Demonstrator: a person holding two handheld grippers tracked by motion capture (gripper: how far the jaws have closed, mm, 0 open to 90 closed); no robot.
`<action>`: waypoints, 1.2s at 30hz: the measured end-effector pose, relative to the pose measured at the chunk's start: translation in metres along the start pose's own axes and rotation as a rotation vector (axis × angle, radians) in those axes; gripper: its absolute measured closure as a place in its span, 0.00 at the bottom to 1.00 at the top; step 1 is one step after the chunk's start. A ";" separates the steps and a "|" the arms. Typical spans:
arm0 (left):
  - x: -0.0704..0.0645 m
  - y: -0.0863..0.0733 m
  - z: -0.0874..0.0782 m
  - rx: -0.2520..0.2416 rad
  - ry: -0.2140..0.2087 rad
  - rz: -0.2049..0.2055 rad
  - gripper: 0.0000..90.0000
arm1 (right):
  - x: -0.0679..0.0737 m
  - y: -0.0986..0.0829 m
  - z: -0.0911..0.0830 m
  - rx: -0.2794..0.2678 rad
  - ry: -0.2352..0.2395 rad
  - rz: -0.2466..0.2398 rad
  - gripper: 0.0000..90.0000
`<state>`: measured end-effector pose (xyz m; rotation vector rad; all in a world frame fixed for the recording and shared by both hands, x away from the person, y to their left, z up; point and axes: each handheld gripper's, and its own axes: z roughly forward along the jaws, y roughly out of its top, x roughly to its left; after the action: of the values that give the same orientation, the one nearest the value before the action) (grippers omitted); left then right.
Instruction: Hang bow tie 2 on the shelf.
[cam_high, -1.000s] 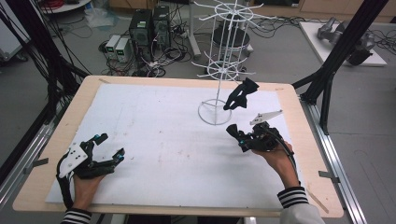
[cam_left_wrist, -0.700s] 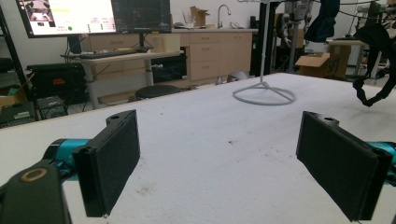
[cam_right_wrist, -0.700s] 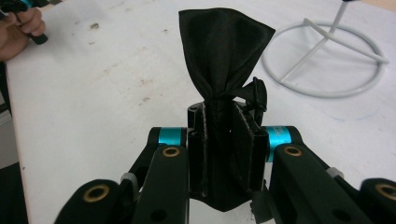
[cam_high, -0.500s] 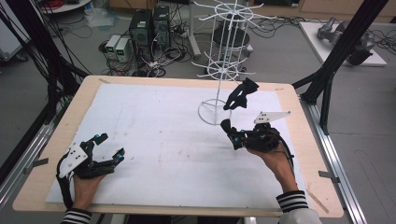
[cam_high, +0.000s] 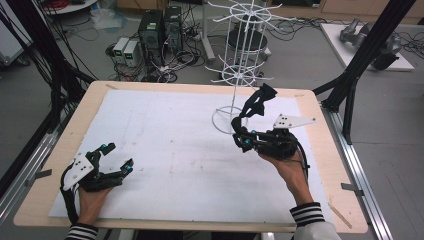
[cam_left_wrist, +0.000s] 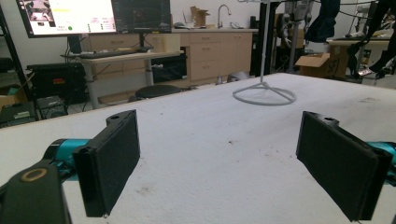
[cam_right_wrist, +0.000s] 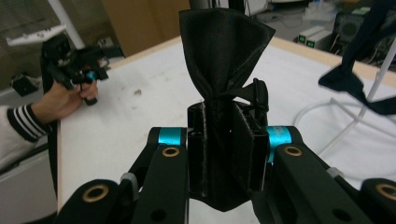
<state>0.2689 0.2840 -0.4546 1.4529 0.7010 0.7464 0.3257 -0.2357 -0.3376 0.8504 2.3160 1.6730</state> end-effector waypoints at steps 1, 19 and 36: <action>0.000 0.000 0.000 0.001 0.000 0.002 0.15 | 0.001 0.002 0.000 -0.013 0.000 0.002 0.85; 0.000 0.000 0.000 0.000 0.000 0.000 0.15 | 0.007 0.023 0.005 -0.075 -0.054 -0.028 0.85; 0.000 0.000 0.000 -0.001 -0.001 -0.005 0.15 | 0.014 0.044 0.009 -0.147 -0.081 -0.038 0.85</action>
<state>0.2691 0.2843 -0.4546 1.4504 0.7035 0.7423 0.3340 -0.2118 -0.2979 0.8238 2.1129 1.7344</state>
